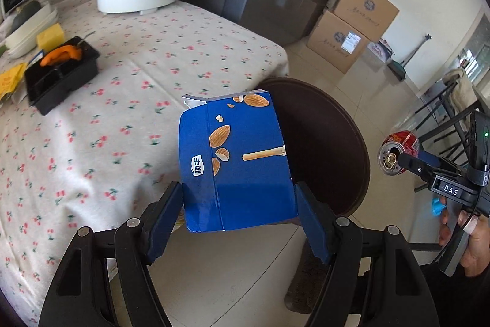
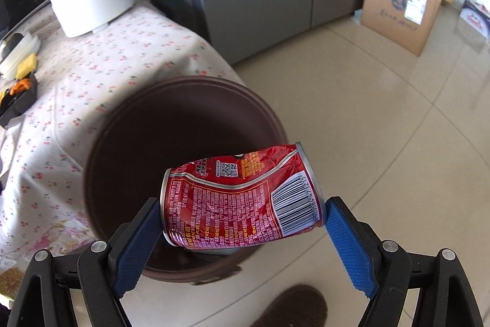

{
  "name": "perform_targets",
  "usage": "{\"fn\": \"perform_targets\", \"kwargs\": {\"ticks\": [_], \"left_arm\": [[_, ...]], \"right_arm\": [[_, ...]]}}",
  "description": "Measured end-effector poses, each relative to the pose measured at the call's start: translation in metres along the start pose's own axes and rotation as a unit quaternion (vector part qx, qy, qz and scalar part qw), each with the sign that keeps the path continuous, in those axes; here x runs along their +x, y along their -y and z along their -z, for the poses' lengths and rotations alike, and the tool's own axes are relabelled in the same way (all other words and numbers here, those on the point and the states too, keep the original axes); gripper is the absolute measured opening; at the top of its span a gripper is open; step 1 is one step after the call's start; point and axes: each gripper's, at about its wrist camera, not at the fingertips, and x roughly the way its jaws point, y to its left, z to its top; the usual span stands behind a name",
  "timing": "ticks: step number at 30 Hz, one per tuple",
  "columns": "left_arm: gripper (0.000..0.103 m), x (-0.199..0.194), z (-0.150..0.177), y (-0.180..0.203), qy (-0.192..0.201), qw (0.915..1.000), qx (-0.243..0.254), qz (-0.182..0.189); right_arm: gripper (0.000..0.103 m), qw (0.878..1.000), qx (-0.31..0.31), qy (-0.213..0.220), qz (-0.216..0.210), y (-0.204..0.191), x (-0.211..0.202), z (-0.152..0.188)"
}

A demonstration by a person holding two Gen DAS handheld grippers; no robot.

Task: Collect trash
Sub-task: 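Open the left gripper to drop the box while the right gripper drops the can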

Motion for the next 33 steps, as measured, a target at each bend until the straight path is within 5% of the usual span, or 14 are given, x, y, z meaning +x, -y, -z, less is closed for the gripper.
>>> {"fn": "perform_targets", "kwargs": {"ticks": [9,14,33], "left_arm": [[0.077,0.055,-0.008,0.044,-0.003,0.9988,0.049,0.011],[0.083,0.066,-0.013,0.044,-0.002,0.9983,0.056,-0.016],[0.093,0.003,0.009,-0.03,0.009,0.9965,-0.009,-0.082]], "right_arm": [[0.088,1.0,0.009,-0.005,0.009,0.022,0.002,0.006],[0.088,1.0,0.013,-0.007,0.012,0.027,0.003,0.007],[0.088,0.998,-0.048,-0.024,0.014,-0.026,0.027,-0.006]]}}
